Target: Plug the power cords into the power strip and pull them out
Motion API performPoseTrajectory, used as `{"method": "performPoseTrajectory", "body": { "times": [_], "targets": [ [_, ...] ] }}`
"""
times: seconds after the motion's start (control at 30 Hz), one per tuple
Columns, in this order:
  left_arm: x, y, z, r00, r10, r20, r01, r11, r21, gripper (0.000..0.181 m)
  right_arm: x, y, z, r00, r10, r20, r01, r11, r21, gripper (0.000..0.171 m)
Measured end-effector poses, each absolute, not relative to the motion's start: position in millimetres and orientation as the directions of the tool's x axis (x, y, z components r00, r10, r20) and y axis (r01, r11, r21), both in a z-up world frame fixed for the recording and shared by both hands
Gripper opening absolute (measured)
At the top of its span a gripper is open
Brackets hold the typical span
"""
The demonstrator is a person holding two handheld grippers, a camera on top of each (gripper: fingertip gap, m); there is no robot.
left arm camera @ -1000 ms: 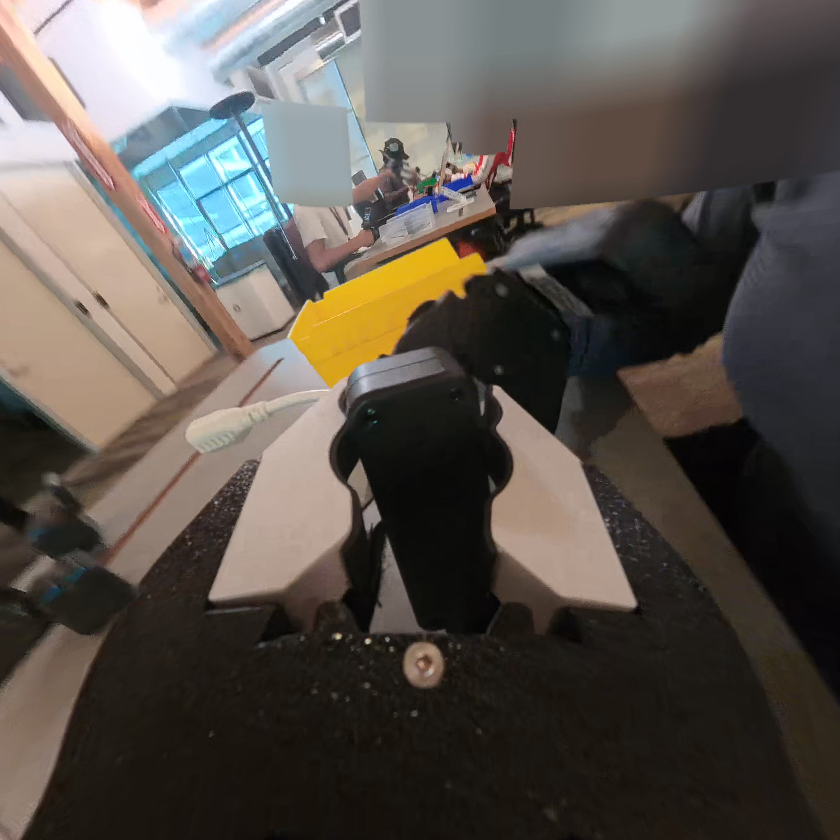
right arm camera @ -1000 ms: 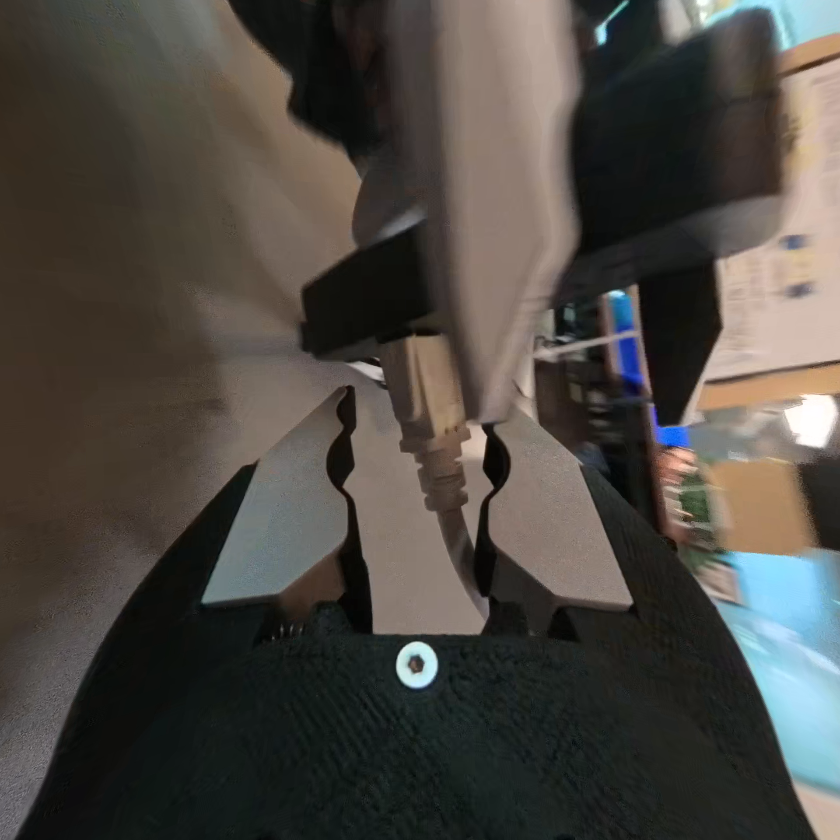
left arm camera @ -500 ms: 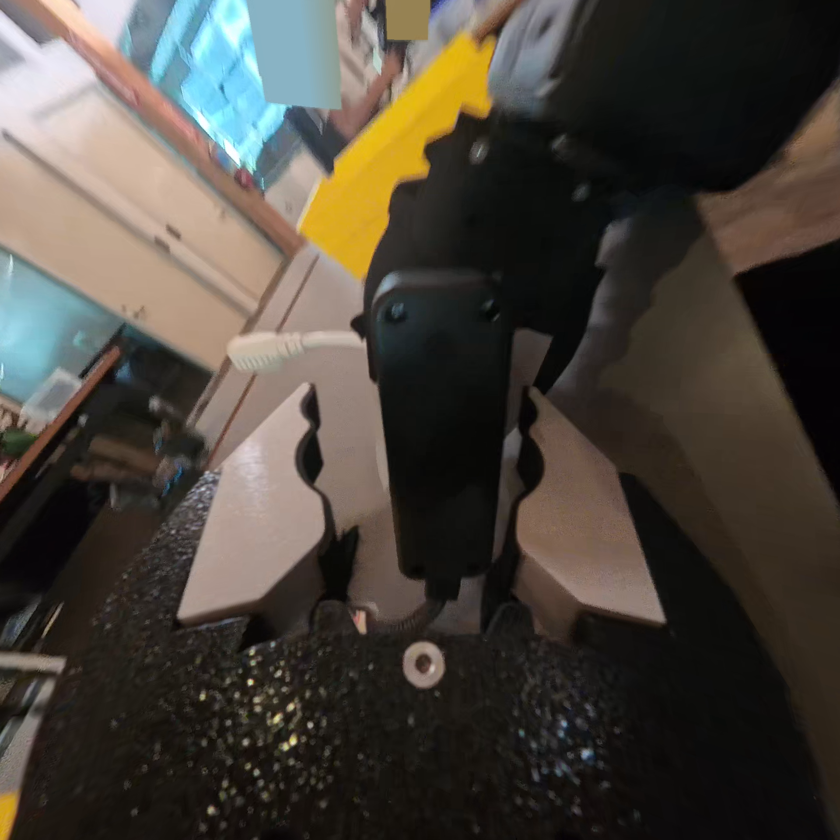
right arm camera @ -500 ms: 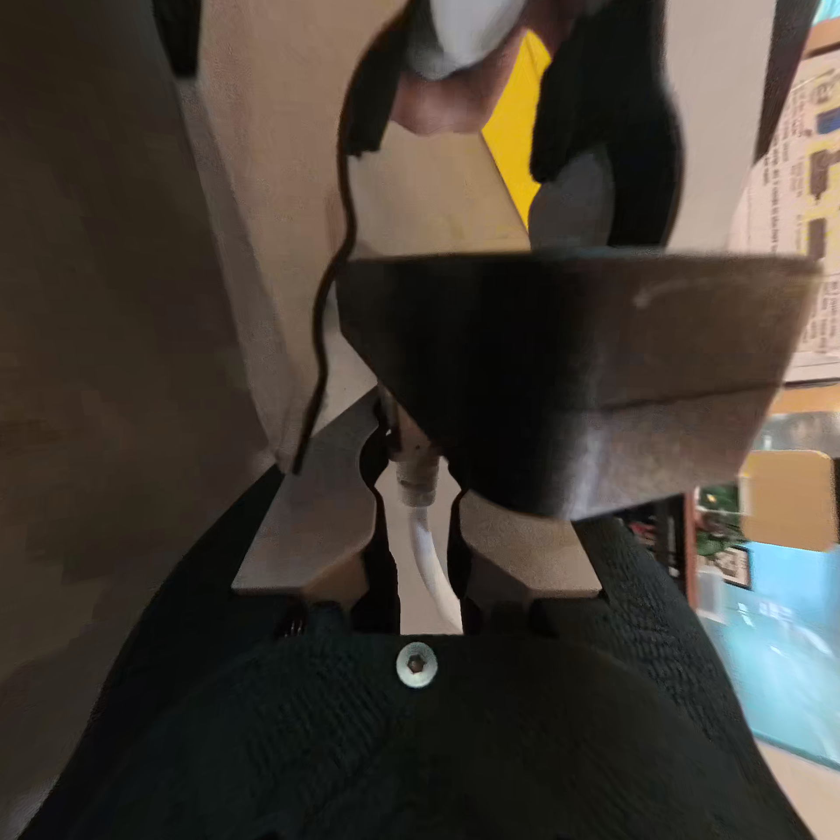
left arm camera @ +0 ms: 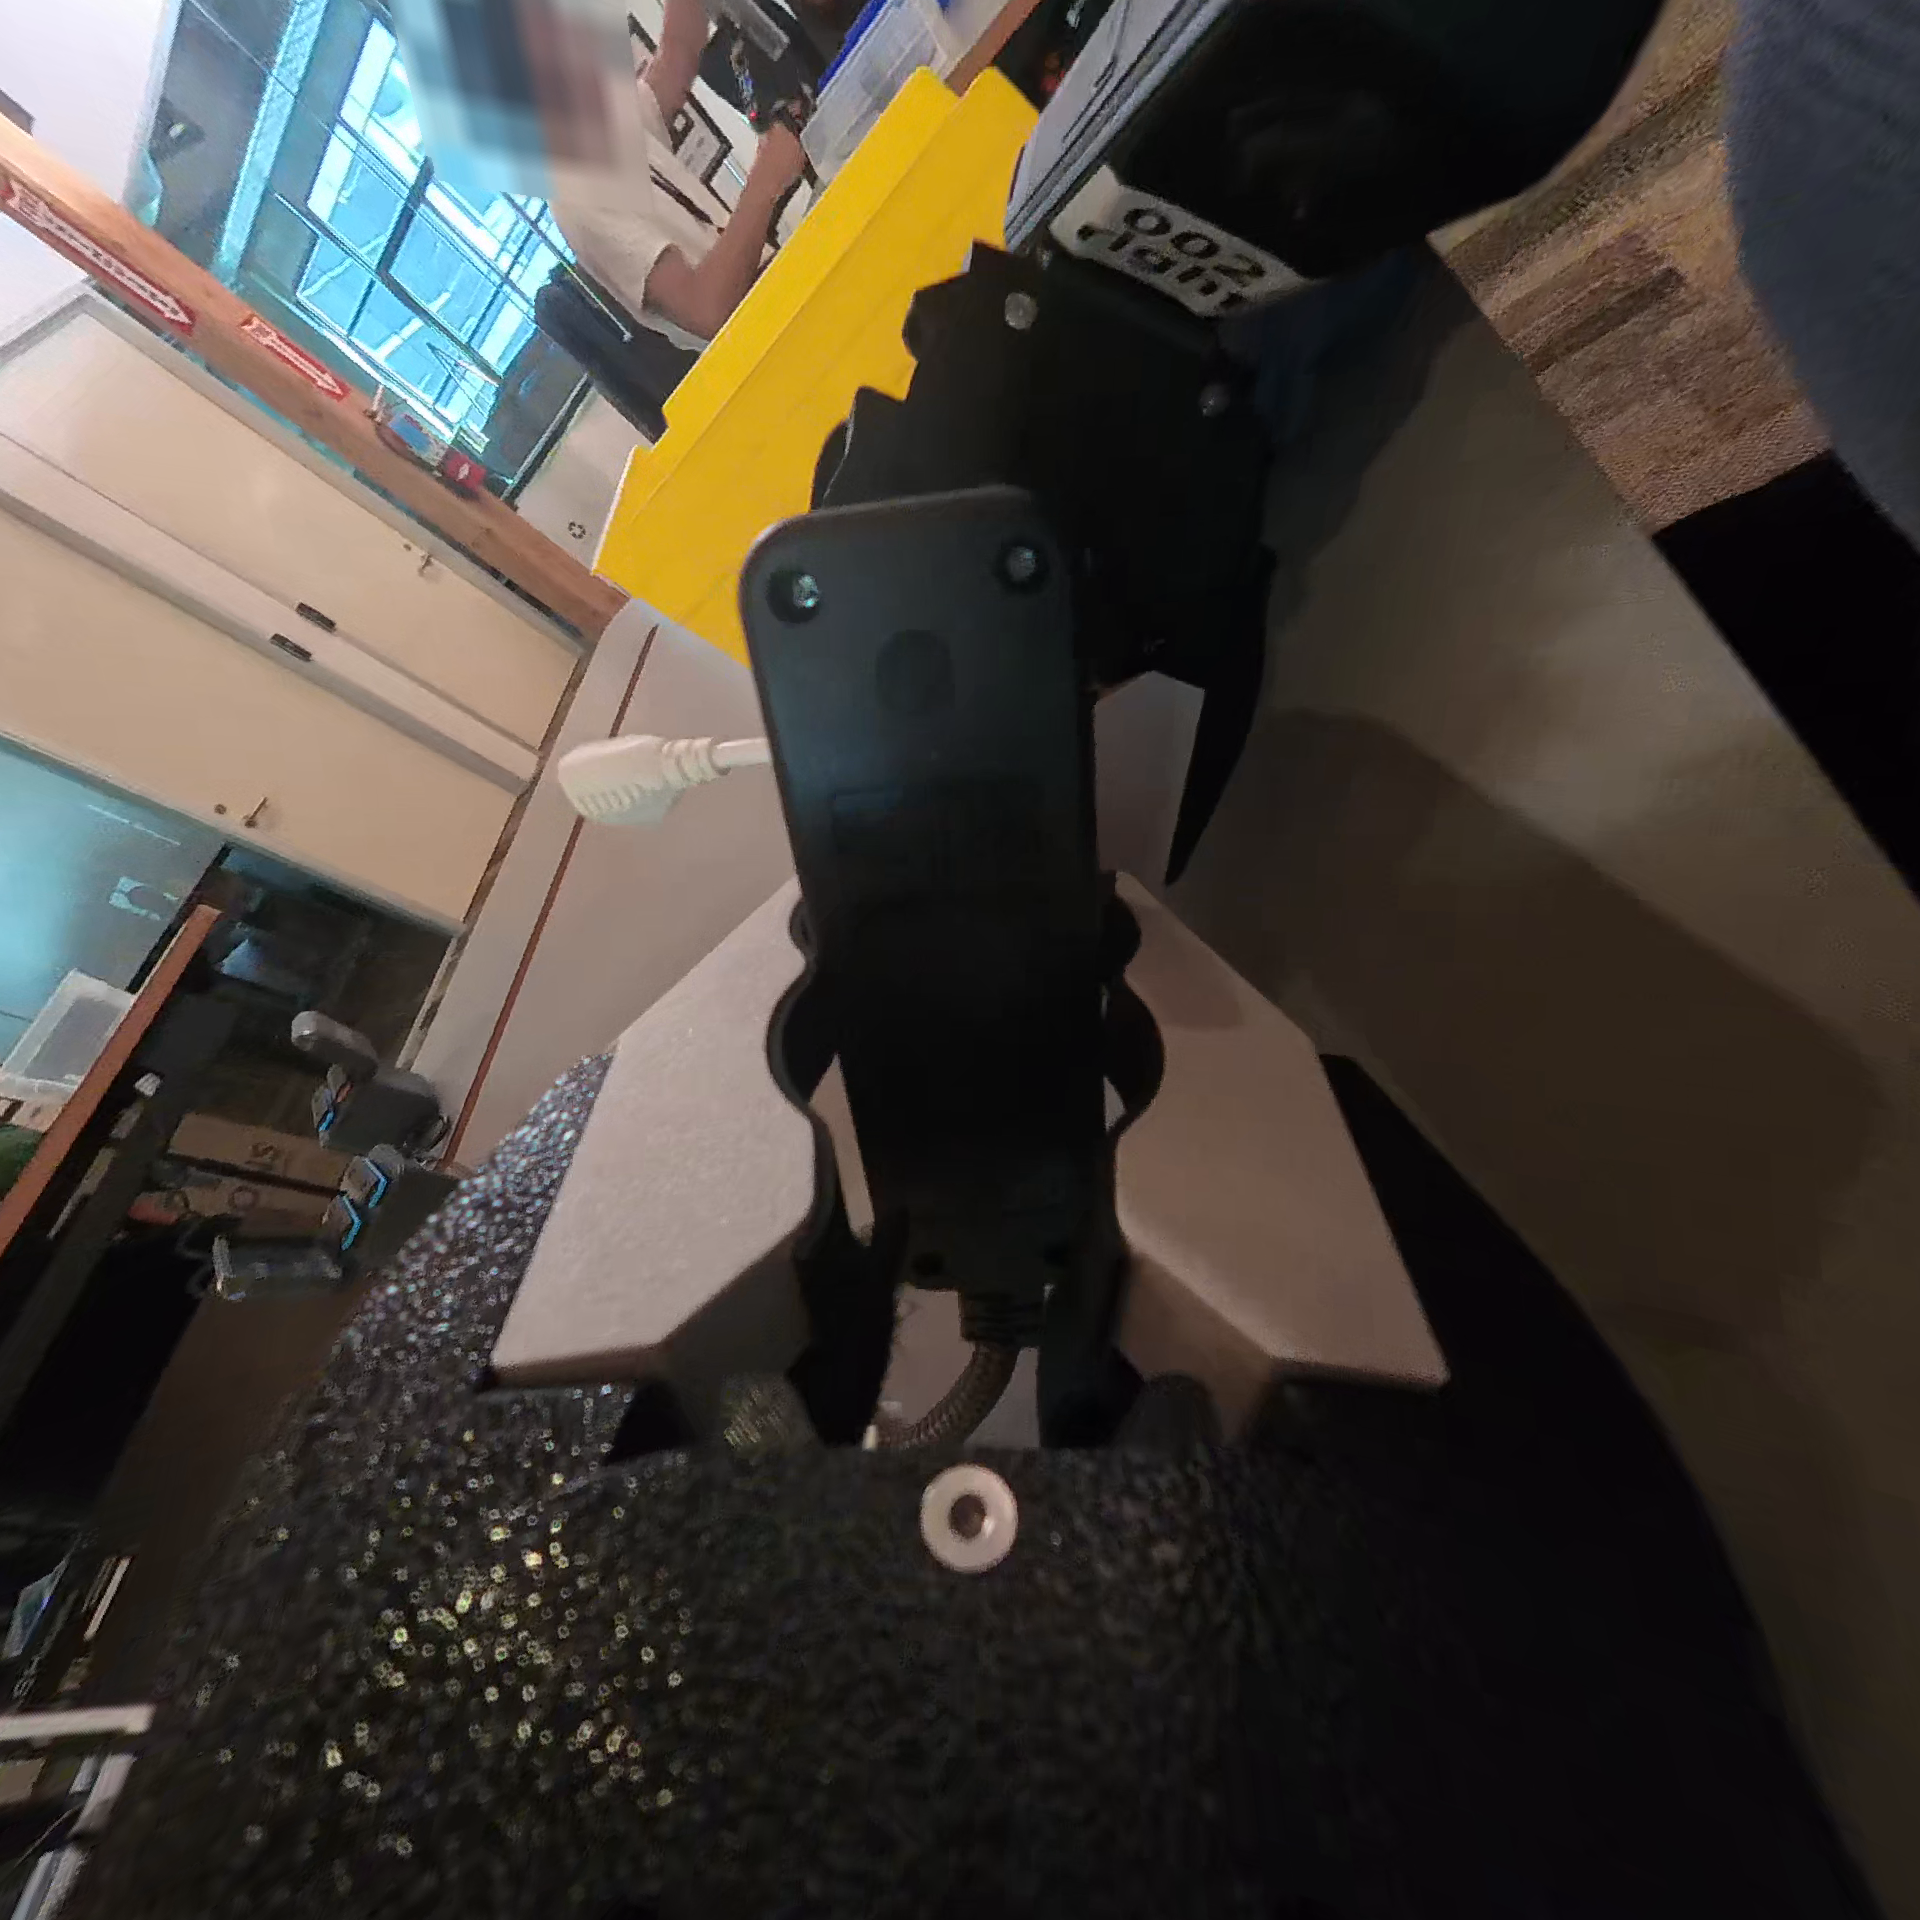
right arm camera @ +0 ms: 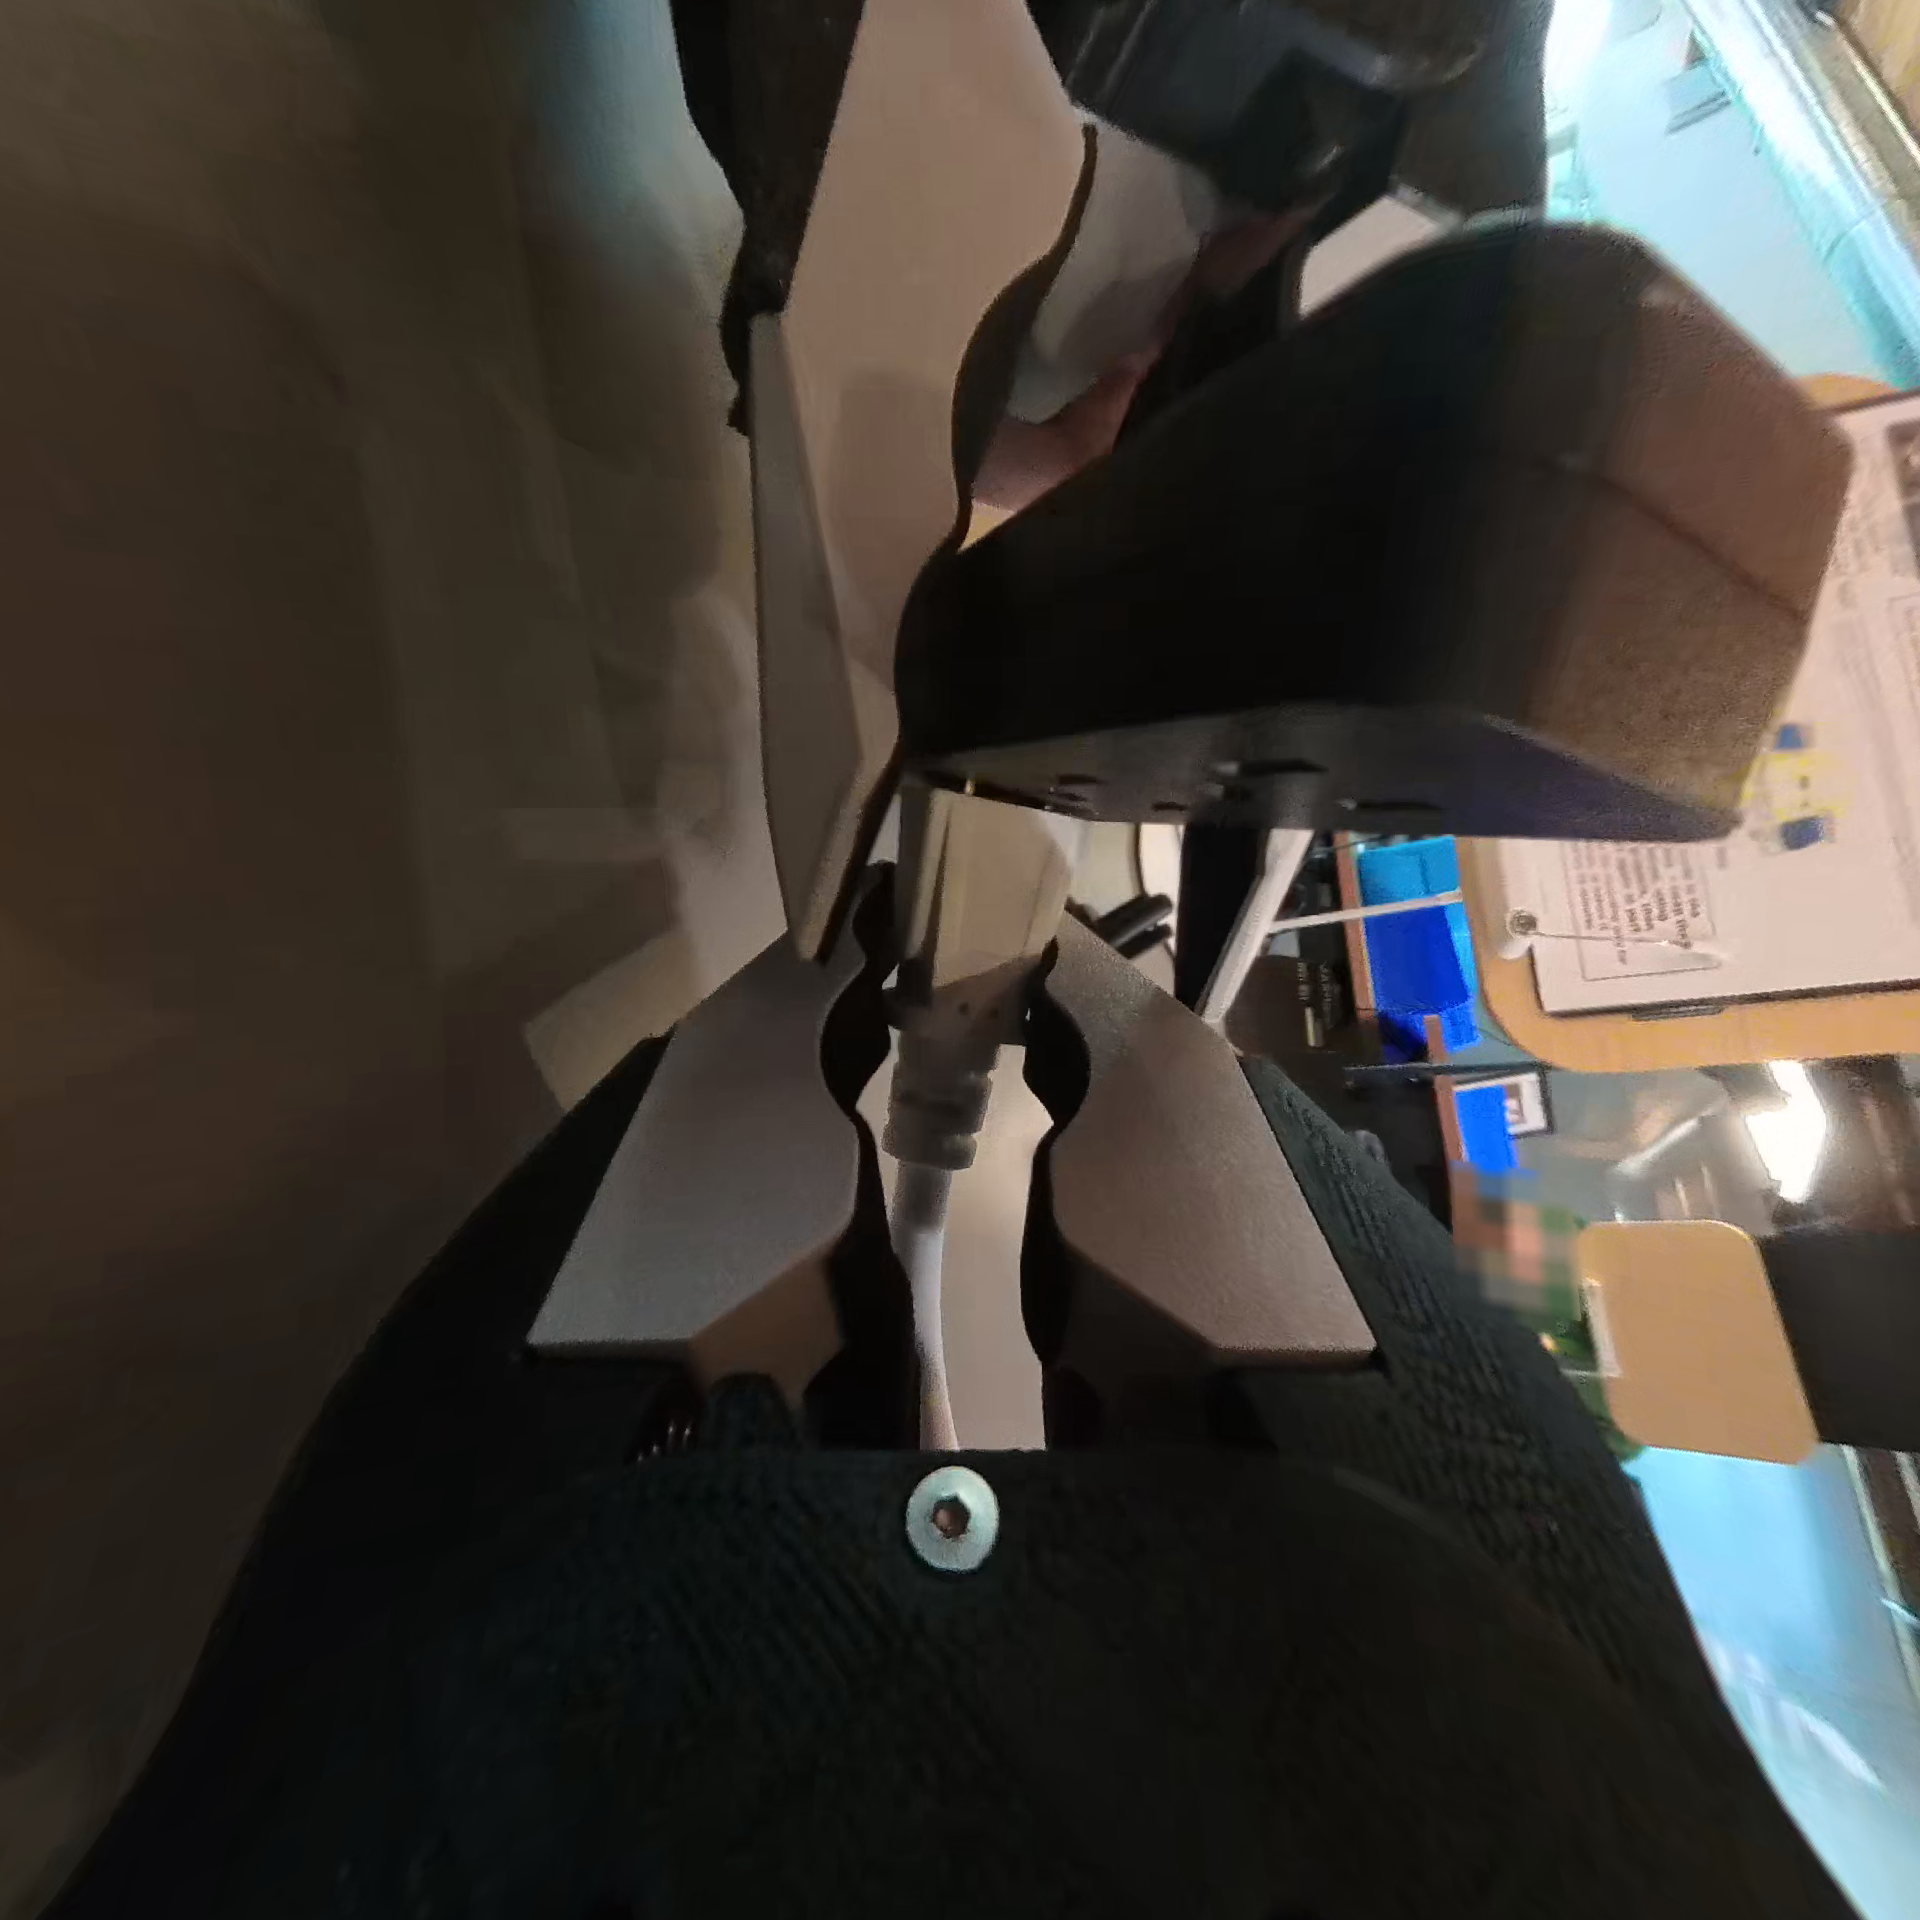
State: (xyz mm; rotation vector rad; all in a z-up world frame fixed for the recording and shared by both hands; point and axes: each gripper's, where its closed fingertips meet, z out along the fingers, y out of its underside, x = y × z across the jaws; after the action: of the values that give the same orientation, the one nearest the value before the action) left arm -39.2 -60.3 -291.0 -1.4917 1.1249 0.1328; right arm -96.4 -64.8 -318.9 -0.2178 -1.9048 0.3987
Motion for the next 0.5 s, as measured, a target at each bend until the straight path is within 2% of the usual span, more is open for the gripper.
{"method": "performPoseTrajectory", "body": {
  "times": [0.1, 0.23, 0.37, 0.5],
  "targets": [
    [-43, -51, -291, 0.533, -0.548, -0.645, -0.664, 0.201, -0.72, 0.048, -101, -55, -320, -0.373, 0.392, 0.841, -0.032, 0.9, -0.434, 0.02],
    [-47, -39, -292, 0.529, -0.517, -0.673, -0.637, 0.282, -0.717, 0.047, -112, -41, -324, -0.348, 0.384, 0.855, -0.032, 0.907, -0.42, 0.02],
    [-51, -37, -281, 0.533, -0.484, -0.693, -0.579, 0.388, -0.717, 0.051, -117, -31, -327, -0.369, 0.452, 0.812, -0.033, 0.867, -0.497, 0.019],
    [-67, -26, -296, 0.593, -0.569, -0.57, -0.553, 0.228, -0.802, 0.062, -121, -16, -328, -0.344, 0.485, 0.804, 0.014, 0.859, -0.512, 0.018]
  ]
}}
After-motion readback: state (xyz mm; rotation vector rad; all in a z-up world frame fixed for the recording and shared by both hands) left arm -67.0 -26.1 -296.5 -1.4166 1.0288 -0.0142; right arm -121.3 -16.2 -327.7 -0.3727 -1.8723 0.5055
